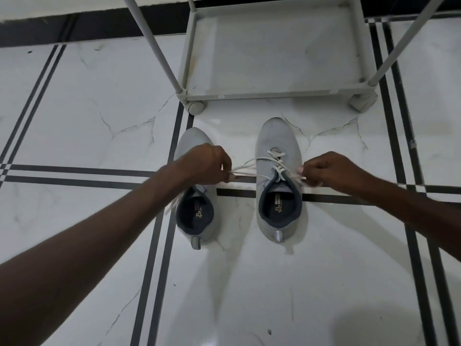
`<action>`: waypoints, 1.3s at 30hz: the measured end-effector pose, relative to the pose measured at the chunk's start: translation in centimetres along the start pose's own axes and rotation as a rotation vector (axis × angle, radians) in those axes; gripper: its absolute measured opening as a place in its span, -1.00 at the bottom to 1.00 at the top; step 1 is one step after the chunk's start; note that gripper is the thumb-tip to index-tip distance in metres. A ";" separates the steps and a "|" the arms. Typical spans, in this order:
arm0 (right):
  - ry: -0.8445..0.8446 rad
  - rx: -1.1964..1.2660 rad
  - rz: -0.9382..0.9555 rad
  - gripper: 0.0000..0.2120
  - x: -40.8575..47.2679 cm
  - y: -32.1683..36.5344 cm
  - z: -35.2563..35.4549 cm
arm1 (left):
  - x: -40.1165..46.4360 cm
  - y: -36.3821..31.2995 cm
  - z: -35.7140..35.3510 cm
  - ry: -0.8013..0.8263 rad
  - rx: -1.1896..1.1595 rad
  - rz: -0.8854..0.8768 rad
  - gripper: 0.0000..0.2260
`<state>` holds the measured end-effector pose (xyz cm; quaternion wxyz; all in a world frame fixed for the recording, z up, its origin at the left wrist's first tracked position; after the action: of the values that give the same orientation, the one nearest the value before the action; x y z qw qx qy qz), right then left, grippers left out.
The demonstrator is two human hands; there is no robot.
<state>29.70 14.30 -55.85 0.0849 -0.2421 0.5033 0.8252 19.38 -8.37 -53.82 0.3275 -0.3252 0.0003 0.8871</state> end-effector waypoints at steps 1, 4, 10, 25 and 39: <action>-0.009 0.043 -0.007 -0.59 -0.1 0.2 0.9 | 0.0 0.1 0.2 0.050 0.001 0.021 -0.81; -0.017 -0.170 -0.028 -0.55 -0.1 0.2 2.6 | 0.4 -0.3 -0.9 0.287 0.156 0.113 -0.84; 0.038 -0.982 -0.414 -0.52 -0.8 -3.5 4.4 | 0.5 0.2 0.6 0.399 0.370 0.221 -0.66; -0.095 -0.070 -0.068 -0.73 0.2 -1.9 -2.0 | 2.7 -5.6 -2.3 -0.141 -0.358 -0.060 -0.79; 0.137 0.005 -0.106 -0.61 -0.1 -3.1 -2.6 | 1.4 -3.9 -3.3 -0.196 -0.317 0.036 -0.85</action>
<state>31.82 13.57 -59.22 0.0945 -0.3243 0.4963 0.7998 22.74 -5.23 -56.37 0.2549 -0.2846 -0.1657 0.9092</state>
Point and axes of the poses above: each hand's wrist, its own x-axis towards the middle knuckle, its own z-axis out of the back of the hand, y = z × x, the point moved 7 cm from there along x, towards the middle knuckle, and after that the axes turned 6 degrees about y, right-handed, at the moved point
